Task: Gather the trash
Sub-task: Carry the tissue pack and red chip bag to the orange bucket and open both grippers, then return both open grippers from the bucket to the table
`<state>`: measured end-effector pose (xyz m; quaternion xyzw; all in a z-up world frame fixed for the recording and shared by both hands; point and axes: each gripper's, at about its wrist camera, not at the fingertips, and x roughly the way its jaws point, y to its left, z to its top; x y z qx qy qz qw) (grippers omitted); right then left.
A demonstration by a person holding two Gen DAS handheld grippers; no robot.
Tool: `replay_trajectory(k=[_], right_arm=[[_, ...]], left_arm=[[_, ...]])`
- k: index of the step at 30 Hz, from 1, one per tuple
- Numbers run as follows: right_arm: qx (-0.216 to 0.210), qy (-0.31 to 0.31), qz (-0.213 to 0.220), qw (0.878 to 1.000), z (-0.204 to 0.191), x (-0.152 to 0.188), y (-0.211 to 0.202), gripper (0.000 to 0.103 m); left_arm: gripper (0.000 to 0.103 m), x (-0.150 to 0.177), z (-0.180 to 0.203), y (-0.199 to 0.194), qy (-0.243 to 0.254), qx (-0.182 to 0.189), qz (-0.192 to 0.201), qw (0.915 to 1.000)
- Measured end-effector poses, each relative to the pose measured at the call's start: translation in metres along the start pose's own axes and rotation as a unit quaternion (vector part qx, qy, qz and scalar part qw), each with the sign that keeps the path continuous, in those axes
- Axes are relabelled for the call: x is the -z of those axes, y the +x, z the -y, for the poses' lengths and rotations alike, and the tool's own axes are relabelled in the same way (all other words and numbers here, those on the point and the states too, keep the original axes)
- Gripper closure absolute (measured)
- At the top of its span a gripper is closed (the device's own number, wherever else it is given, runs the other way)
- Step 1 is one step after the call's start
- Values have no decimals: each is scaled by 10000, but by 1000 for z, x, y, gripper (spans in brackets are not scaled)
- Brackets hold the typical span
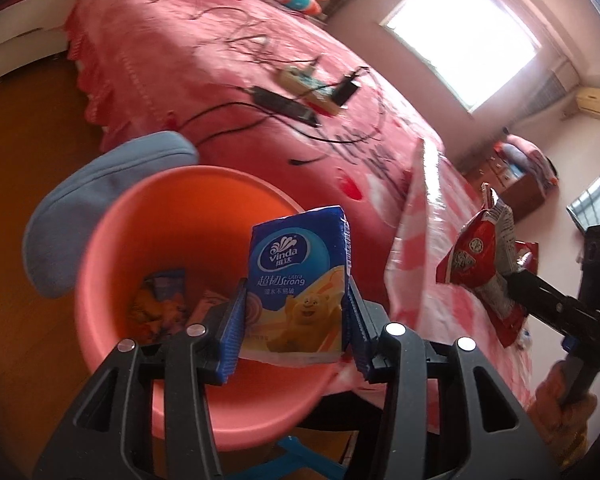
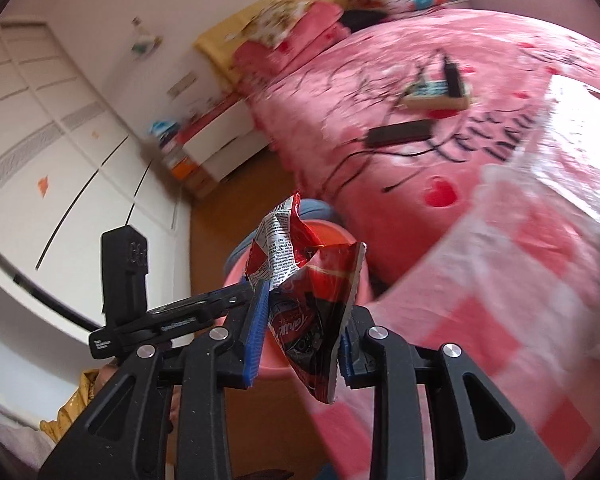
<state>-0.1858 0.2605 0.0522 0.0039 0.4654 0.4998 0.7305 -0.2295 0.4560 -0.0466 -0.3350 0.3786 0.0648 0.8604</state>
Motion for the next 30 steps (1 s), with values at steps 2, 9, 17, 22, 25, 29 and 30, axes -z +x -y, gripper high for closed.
replay_trajectory(k=[2,9,17,22,25,29,30], right_arm=[[-27,-10,-124,9999,-5,-1,15,46],[283,383,71,9988,14,6,-2,22],[757,392,663,9942,28,26,-50,17],[951,353,818,9915,33,41,-65,10],[981,358,880,9906,37,47,-71,10],[1140,300,1034,9876,41,51,-82,10],[1168,289,1071,9869,41,52,-85,10]], left_arm=[[31,1,-11,1,-161,-216,29,9996],[20,-1,-40,-8,-648,-707,300,9949],[18,-3,-25,-6,-529,-637,308,9961],[18,0,-5,-2,-391,-522,234,9976],[18,2,6,0,-324,-457,195,9982],[18,3,23,3,-183,-379,148,9990],[18,3,28,2,-122,-368,154,9991]])
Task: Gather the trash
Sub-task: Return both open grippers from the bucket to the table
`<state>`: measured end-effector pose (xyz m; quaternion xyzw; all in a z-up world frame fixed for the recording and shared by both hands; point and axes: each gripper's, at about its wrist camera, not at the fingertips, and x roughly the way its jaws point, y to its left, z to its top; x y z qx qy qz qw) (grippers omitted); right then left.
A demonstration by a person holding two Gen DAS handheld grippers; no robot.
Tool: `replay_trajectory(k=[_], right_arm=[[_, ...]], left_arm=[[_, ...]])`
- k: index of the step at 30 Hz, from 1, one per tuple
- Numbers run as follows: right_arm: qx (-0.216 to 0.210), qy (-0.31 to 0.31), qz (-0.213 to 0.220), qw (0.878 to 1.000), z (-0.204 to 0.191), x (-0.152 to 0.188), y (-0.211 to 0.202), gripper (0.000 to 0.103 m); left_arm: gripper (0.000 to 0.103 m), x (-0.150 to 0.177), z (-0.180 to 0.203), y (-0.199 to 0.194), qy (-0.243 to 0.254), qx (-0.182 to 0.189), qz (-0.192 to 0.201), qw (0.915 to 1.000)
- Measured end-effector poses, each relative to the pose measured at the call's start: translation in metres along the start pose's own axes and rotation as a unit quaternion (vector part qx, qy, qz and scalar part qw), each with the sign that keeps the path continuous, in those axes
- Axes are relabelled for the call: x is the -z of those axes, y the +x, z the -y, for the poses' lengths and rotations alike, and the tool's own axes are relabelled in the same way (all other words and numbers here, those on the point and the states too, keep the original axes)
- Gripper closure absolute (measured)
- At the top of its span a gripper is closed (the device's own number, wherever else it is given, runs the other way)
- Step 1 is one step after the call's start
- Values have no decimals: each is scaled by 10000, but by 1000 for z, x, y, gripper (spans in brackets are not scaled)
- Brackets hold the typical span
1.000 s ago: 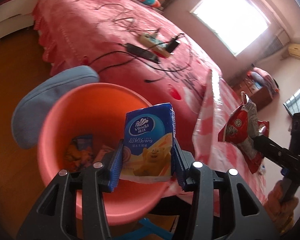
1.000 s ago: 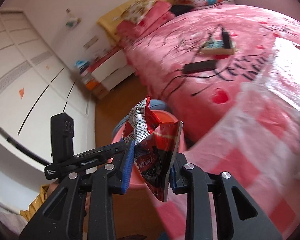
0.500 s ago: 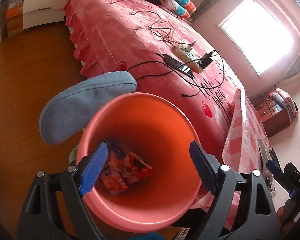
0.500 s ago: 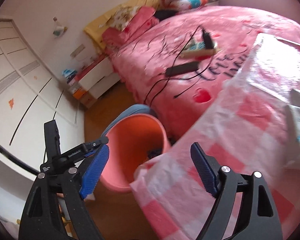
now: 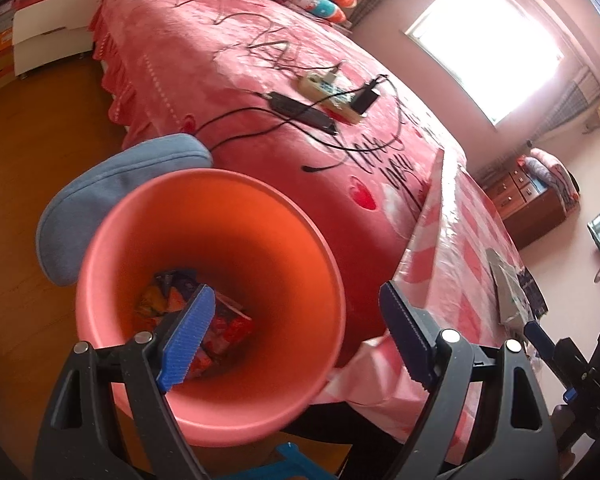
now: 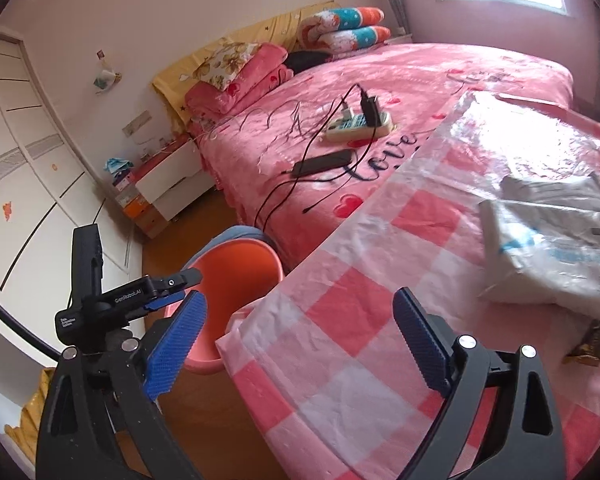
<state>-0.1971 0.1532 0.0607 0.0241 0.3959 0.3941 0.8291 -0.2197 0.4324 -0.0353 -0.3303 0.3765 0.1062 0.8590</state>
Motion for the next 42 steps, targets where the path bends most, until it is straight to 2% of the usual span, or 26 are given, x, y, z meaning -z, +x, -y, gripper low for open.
replay_trajectory(k=[14,24,35,42], right_arm=[[269,109,456,9985,29,8,-36,10],[475,170,738,9960,47,13,-59,10],[667,443,1017,9916,83,16,-87,10],[871,609,1167,9875,107,17,-105,10]], left_arm=[[18,10,55,1,463,175,-35,9988],[18,20,94,10,813,261,-213,9961],[18,37,141,23,1226,374,-407,9909],[18,50,177,32,1595,492,-538,9845]])
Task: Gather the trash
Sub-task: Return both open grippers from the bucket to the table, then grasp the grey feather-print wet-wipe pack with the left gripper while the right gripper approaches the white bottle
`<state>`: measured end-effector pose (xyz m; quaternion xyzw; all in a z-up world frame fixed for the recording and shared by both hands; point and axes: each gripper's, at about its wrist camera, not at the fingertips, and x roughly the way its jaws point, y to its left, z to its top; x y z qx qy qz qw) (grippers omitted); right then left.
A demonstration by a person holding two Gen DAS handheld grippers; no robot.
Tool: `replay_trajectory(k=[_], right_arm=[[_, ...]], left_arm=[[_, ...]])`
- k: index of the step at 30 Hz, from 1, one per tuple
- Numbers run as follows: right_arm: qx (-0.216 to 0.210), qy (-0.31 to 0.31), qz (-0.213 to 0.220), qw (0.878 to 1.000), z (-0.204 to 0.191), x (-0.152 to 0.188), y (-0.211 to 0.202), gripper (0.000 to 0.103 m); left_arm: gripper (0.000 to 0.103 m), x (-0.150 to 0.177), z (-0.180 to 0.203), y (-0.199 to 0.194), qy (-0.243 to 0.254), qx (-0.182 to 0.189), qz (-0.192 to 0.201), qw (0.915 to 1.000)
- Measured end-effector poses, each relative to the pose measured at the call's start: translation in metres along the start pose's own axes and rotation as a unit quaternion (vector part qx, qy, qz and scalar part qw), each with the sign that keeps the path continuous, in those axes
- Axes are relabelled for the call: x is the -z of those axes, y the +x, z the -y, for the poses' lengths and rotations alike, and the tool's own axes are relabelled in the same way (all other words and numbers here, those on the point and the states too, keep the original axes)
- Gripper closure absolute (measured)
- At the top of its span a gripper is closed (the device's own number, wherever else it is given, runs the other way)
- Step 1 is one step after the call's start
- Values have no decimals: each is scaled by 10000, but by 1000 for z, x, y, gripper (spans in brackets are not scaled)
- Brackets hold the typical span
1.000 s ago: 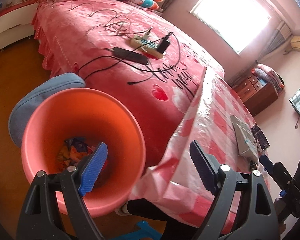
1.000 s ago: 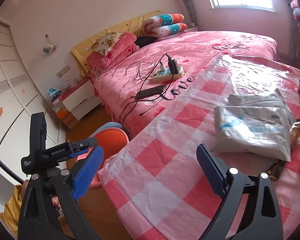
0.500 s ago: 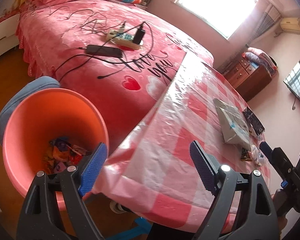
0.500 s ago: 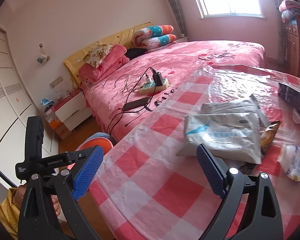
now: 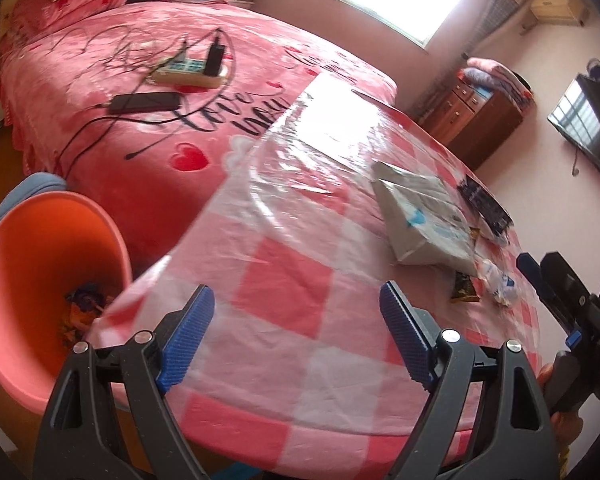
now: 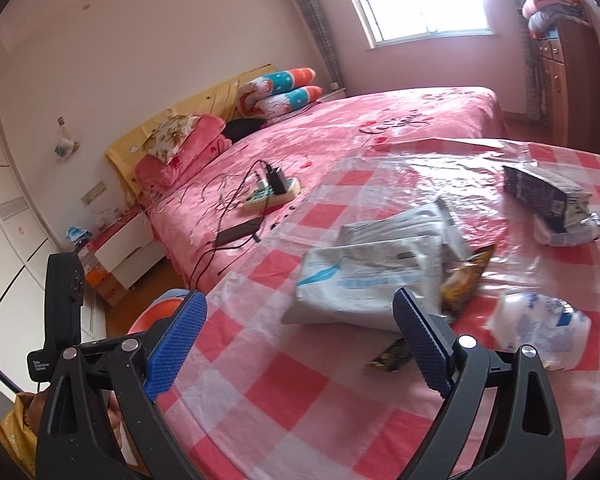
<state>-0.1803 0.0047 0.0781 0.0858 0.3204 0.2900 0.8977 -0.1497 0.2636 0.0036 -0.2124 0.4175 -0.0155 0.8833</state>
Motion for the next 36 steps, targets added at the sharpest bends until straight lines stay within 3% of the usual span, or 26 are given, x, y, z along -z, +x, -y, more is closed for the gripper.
replay_trajectory(k=[15,22,26,32,36], right_arm=[[447,665,350,9962,74,-10,-33,10],[912,843,422,9914,113,-15,-46,10],[1065,1101,313,9877,142,-14,-49,10],[1188,1391,108,9831,170,-7,-50,10],[1133,1447,37,9830,175,-4,-50,10]], left_arm=[[18,0,70,29,397,407,-280,9980],[18,8,102,57,-2,1258,-773,9890],[18,1,108,74,-480,1518,-792,9841],[18,-22,117,93,-909,1498,-601,9827],[18,-45,120,102,-891,1211,-341,9880]])
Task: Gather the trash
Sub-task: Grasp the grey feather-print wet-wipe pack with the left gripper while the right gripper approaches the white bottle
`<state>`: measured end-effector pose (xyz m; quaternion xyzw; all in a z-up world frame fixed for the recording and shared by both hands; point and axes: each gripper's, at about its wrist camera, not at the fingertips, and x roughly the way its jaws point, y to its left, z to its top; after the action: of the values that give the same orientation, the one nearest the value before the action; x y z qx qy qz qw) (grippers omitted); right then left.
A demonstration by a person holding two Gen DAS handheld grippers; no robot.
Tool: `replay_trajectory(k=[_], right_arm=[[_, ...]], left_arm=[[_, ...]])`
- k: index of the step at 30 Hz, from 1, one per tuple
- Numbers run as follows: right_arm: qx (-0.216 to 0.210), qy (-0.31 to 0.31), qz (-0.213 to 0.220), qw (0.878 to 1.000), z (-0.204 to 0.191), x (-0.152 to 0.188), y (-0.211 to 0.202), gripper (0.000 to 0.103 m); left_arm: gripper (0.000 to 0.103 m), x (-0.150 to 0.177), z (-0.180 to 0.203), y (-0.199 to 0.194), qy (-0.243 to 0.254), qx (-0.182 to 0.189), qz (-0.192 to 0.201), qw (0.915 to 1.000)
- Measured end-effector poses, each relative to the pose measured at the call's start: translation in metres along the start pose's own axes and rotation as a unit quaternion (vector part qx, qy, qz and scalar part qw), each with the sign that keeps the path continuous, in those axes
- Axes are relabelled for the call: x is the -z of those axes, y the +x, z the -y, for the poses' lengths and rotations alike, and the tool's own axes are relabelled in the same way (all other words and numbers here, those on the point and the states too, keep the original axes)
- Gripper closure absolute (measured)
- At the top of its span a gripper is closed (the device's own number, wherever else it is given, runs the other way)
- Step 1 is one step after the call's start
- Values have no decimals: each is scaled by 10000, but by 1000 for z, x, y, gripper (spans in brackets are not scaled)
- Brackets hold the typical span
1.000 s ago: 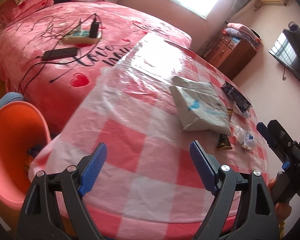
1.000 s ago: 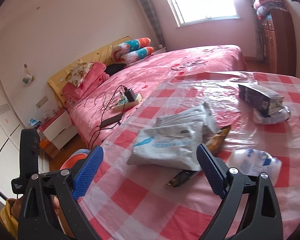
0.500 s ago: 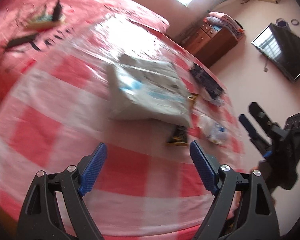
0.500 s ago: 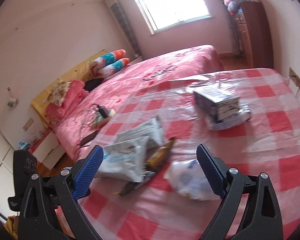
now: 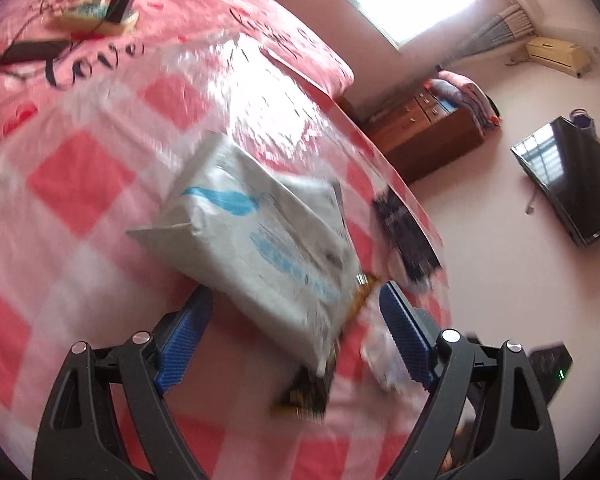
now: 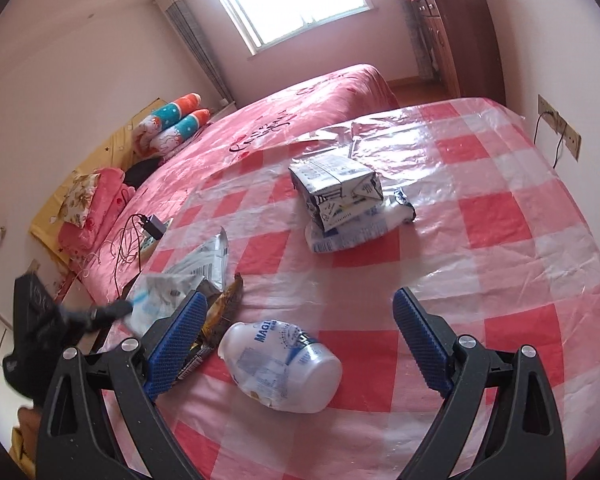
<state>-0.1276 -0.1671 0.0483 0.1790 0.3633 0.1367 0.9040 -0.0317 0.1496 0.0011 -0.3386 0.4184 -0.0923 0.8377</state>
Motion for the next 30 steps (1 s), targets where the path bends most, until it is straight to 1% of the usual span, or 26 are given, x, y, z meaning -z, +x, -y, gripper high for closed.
replay_trajectory(k=[5,8,10,13,17,19,21,22,23,28,30], right_arm=[[19,-195,-108,9997,-8,4,3,10],[62,-309,-178,9993,-11,5,6,10],[42,-368,-262,9990,-12,6,8,10],[55,-471,-366,9982,-14,8,13,10],[71,-576,-575,9967,-16,13,21,10],[72,-630,-688,9956,-17,16,25,10],[88,-706,-811,9942,-19,19,30,10],[102,-743,-841,9936,-21,20,32,10],[111,-776,-857,9932,-22,21,32,10],[136,-938,-927,9912,-28,25,38,10],[166,-991,-949,9904,-30,25,41,10]], left_arm=[[18,-29,18,19,354,-626,179,9973],[18,-39,33,32,615,-945,10,9936],[18,-39,44,41,833,-1109,-111,9903],[18,-31,57,45,1223,-1421,-214,9820],[18,-19,65,47,1665,-1702,-312,9707],[18,-12,69,51,1976,-1923,-327,9607],[16,-9,71,53,2116,-2009,-326,9559],[16,-8,71,54,2135,-2036,-331,9549],[16,-8,71,54,2157,-2062,-334,9538],[14,-4,75,63,2423,-2272,-391,9424],[14,-4,76,63,2466,-2320,-390,9401]])
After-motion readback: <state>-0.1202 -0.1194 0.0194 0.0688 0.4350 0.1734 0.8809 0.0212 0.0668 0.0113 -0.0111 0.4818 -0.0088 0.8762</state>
